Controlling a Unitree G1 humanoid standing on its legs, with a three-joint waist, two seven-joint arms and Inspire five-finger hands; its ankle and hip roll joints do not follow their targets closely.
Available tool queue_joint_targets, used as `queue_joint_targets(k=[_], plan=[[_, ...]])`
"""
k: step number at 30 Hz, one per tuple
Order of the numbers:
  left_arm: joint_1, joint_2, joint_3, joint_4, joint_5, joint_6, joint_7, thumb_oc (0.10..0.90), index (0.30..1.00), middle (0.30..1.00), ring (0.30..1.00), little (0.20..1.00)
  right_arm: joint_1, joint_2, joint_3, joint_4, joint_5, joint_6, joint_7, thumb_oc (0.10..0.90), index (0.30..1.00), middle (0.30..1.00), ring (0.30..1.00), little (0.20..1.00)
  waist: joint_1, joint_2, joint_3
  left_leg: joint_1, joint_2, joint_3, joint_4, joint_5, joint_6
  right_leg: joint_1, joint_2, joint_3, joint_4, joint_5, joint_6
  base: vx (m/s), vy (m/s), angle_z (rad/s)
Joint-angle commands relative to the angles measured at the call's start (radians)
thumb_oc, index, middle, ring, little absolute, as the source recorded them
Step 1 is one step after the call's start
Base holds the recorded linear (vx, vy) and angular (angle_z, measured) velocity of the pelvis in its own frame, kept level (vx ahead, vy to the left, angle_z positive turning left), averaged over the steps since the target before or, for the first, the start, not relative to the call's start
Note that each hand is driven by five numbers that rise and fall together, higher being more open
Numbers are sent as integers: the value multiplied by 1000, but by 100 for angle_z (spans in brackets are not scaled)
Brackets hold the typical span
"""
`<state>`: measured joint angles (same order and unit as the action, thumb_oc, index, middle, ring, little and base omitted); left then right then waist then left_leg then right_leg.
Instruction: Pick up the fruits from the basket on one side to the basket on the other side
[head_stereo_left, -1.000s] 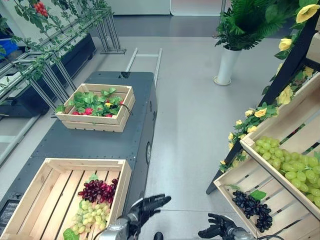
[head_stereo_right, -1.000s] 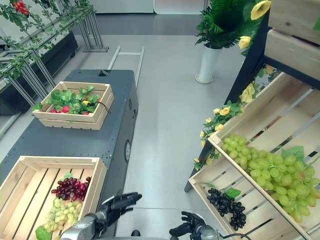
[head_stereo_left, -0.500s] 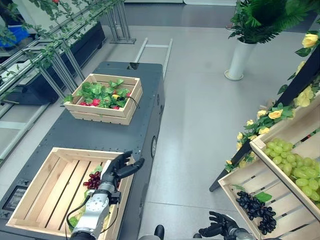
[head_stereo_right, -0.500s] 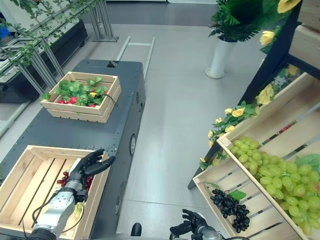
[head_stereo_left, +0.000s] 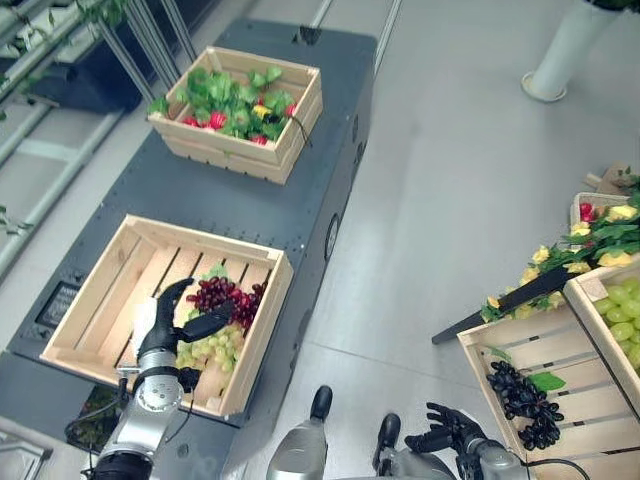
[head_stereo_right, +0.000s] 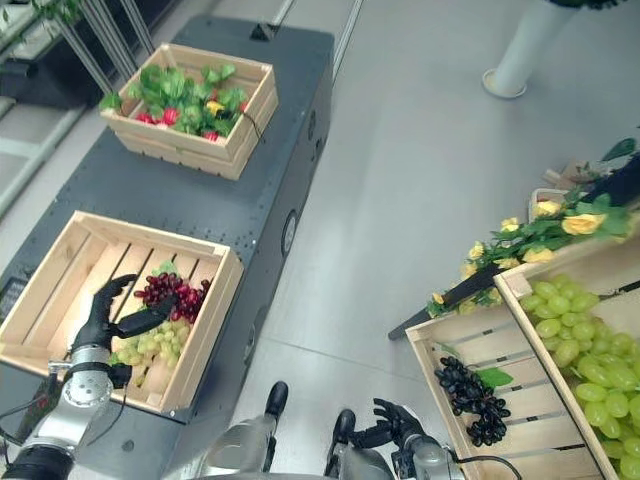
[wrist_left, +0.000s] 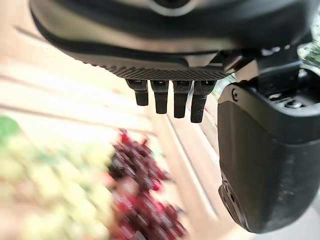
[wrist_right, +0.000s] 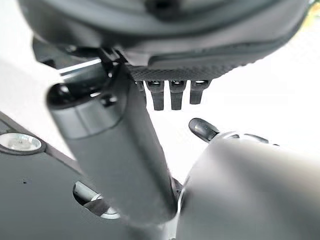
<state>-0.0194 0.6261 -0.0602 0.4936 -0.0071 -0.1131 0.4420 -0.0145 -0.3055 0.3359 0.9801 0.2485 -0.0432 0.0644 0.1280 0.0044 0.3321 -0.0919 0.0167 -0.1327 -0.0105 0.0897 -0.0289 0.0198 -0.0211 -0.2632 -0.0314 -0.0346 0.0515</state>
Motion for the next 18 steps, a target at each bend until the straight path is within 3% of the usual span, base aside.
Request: queue_joint_targets(k=[1, 11, 18], plan=[[-93, 105, 89, -15, 108, -16, 139, 800, 900, 900, 900, 900, 17, -18, 63, -71, 53, -57, -28, 800, 900, 900, 900, 900, 1, -40, 19, -67, -78, 59, 117, -88, 32, -118, 12, 18, 217, -79, -48, -52, -15, 12], [-79, 186, 76, 35, 238, 51, 214, 800, 900, 900, 900, 900, 27, -64, 40, -162, 17, -117, -99, 800, 900, 900, 900, 900, -12, -38, 110, -205, -94, 77, 269, -111, 28, -207, 11, 26, 322, -106, -66, -64, 51, 4], [-73, 299, 59, 48, 425, 137, 167, 800, 900, 900, 900, 900, 30, -104, 27, -232, 3, -117, -112, 800, 900, 900, 900, 900, -24, -35, 156, -269, -94, 109, 335, -124, 29, -257, 11, 40, 382, -121, -66, -16, 59, -6]])
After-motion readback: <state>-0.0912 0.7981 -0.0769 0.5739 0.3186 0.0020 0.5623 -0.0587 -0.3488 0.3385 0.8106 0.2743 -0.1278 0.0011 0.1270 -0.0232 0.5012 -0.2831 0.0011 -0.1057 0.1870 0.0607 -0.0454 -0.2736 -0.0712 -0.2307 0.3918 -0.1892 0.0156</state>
